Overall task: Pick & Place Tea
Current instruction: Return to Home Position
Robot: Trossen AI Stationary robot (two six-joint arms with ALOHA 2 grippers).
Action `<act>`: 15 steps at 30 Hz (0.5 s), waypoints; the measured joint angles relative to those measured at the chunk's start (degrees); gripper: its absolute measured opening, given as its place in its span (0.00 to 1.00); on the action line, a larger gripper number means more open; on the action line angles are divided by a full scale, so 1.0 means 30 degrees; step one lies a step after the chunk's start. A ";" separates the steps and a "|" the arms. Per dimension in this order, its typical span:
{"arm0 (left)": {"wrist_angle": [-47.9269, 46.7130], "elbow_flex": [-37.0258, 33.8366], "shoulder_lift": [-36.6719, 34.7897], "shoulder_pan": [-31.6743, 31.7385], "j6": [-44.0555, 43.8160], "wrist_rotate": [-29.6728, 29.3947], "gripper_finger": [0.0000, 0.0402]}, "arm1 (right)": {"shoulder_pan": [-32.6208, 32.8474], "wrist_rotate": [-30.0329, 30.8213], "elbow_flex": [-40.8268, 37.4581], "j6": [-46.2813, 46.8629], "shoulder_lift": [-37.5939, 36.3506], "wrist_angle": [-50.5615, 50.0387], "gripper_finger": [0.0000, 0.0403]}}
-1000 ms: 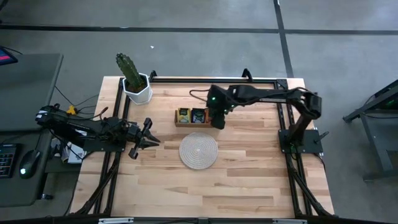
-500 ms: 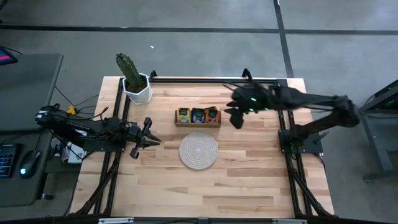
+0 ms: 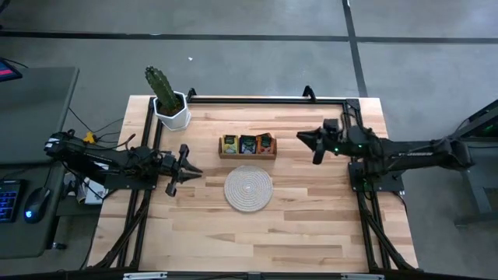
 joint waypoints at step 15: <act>0.0078 0.0000 0.0000 0.2693 -0.0011 -0.1376 0.14 | -0.1174 0.0469 -0.7522 0.0427 -0.4972 1.0044 0.01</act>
